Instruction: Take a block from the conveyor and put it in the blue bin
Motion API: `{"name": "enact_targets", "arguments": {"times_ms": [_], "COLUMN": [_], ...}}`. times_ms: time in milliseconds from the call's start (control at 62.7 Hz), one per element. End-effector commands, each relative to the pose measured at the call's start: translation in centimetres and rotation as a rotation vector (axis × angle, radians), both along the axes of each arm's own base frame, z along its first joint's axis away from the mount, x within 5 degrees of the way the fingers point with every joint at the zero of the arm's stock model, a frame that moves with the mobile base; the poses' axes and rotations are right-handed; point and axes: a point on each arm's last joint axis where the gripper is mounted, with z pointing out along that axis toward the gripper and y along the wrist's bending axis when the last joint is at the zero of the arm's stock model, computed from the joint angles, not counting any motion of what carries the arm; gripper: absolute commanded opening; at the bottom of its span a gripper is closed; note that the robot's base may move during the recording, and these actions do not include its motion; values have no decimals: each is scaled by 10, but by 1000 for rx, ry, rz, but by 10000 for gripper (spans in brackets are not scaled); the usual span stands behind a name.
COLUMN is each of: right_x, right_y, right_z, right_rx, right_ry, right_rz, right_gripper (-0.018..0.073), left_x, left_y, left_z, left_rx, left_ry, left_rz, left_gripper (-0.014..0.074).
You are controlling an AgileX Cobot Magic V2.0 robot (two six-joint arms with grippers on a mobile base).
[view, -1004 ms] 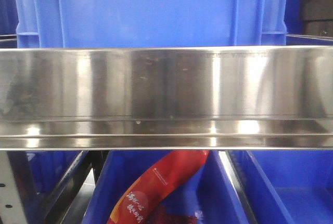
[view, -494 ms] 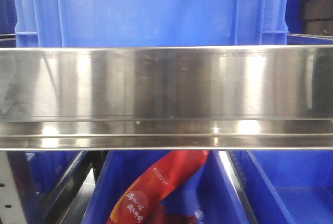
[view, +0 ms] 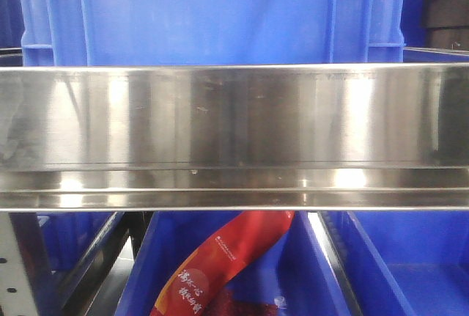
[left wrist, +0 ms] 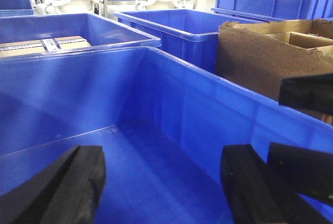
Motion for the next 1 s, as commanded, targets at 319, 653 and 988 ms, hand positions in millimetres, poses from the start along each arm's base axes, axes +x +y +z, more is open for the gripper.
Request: {"name": "enact_targets", "arguments": {"times_ms": [319,653,988], "right_x": [-30,-53,-110], "right_y": [-22,-93,-129], "right_z": [41,57,-24], "right_rx": [64,95,56], "right_ry": [-117,-214,-152], "right_rz": [-6,-230,-331], "right_gripper": [-161,-162,-162], "left_x": [-27,-55,-123], "left_y": [19,81,124], "left_z": [38,42,-32], "left_rx": [-65,-81,-140], "left_ry": [-118,-101,-90], "left_rz": [6,163,277], "left_gripper": [-111,-111,-111]}}
